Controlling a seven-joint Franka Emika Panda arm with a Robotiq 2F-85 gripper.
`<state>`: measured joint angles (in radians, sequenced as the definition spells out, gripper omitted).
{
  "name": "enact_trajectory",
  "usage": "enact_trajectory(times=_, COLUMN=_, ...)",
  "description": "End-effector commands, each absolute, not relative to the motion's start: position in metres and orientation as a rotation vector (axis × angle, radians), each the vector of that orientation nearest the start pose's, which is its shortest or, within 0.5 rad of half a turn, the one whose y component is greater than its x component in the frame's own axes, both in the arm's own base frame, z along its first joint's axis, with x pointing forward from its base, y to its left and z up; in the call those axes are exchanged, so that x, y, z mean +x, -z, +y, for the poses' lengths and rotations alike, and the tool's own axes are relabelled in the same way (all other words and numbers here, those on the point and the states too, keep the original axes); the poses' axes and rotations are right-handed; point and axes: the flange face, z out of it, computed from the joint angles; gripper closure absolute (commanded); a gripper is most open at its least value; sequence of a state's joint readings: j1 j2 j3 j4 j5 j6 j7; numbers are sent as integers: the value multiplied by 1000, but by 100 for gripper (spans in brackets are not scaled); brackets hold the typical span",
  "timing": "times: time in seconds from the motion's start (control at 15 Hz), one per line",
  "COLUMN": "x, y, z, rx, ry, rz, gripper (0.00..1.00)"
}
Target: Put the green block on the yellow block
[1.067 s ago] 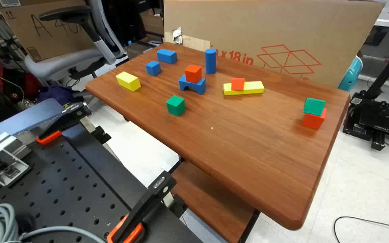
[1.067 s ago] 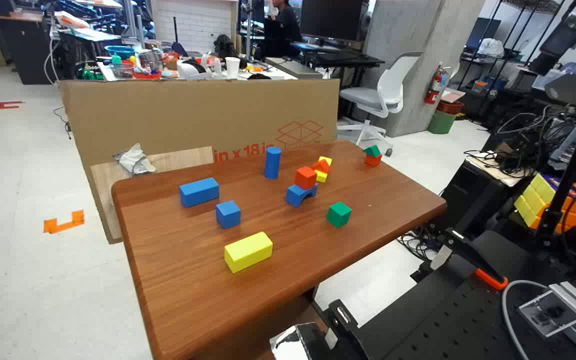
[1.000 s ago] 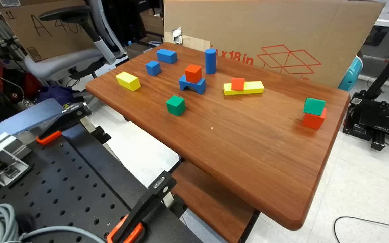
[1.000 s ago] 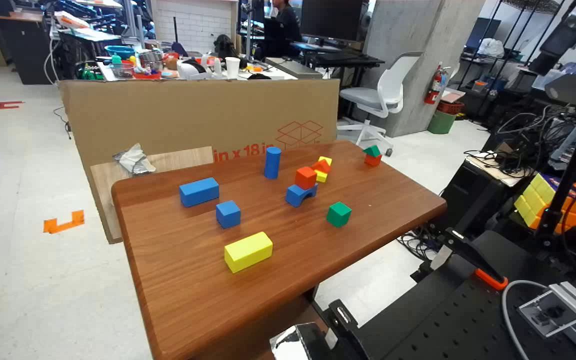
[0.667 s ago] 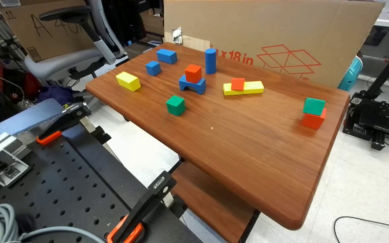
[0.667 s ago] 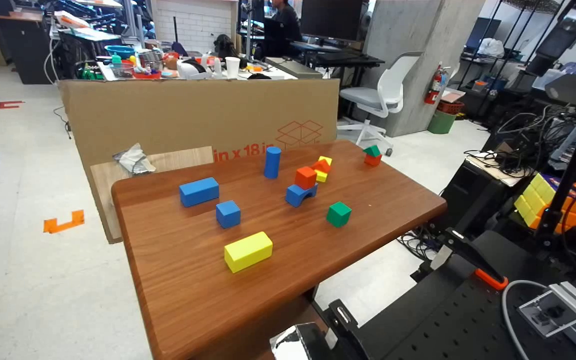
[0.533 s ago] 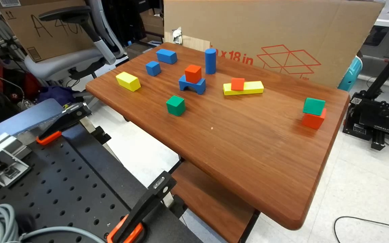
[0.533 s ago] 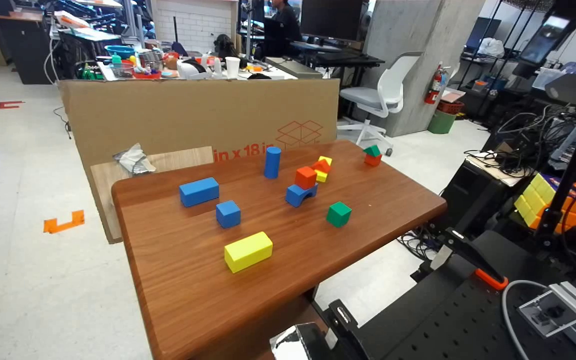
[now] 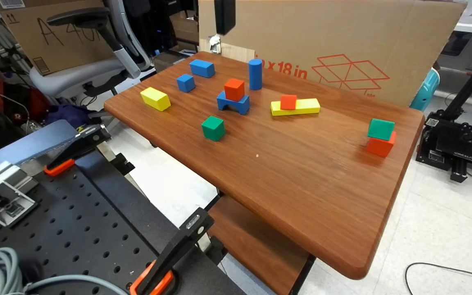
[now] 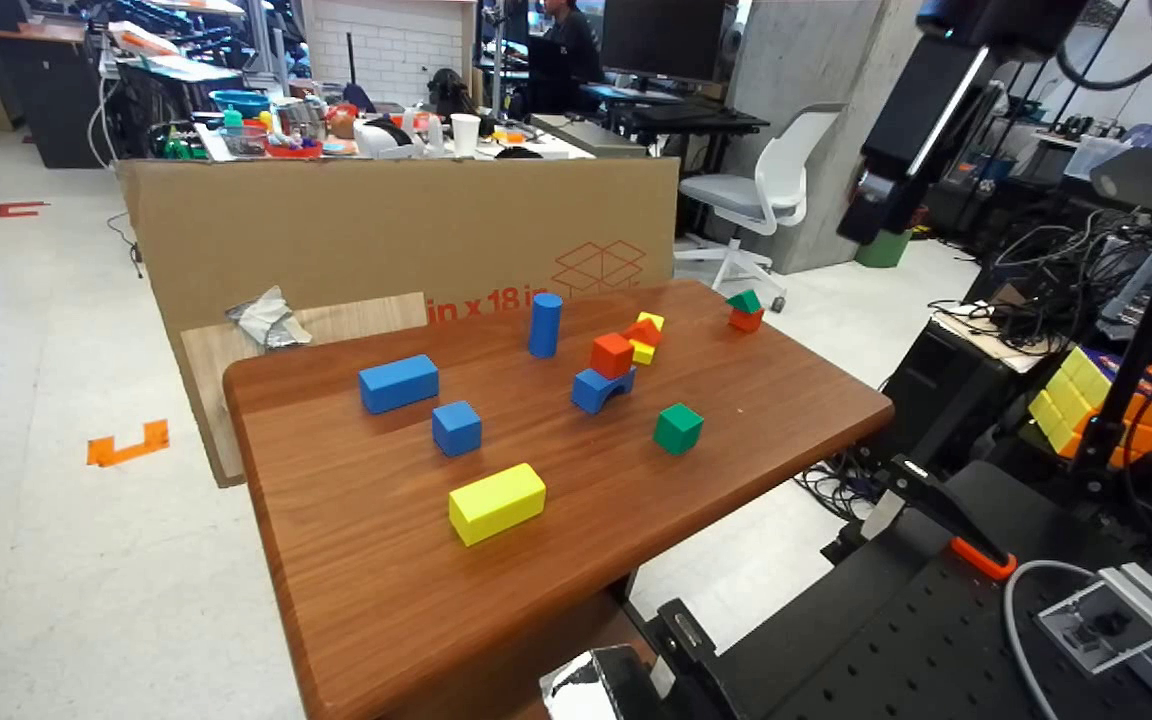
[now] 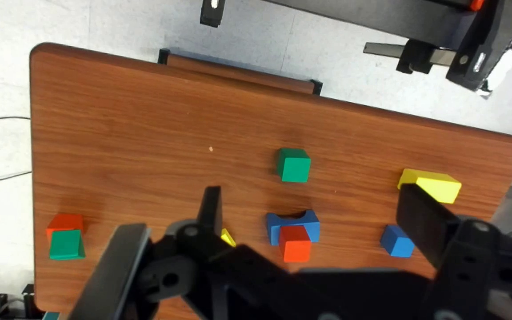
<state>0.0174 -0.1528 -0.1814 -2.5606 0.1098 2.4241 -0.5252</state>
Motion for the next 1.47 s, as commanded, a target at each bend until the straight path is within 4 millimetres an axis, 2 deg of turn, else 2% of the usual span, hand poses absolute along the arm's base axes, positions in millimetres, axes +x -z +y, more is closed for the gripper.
enact_trajectory(times=0.0, x=454, y=-288, z=-47, rx=-3016, ry=45, rz=-430, gripper=0)
enact_trajectory(times=0.2, x=460, y=-262, z=-36, rx=-3014, ry=2, rz=-458, gripper=0)
enact_trajectory(times=0.4, x=464, y=-240, z=-34, rx=-3033, ry=-29, rz=-472, gripper=0)
enact_trajectory(times=0.87, x=493, y=-185, z=-22, rx=-3087, ry=-82, rz=-379, gripper=0)
enact_trajectory(times=1.4, x=516, y=-136, z=-1, rx=-3141, ry=-175, rz=-385, gripper=0)
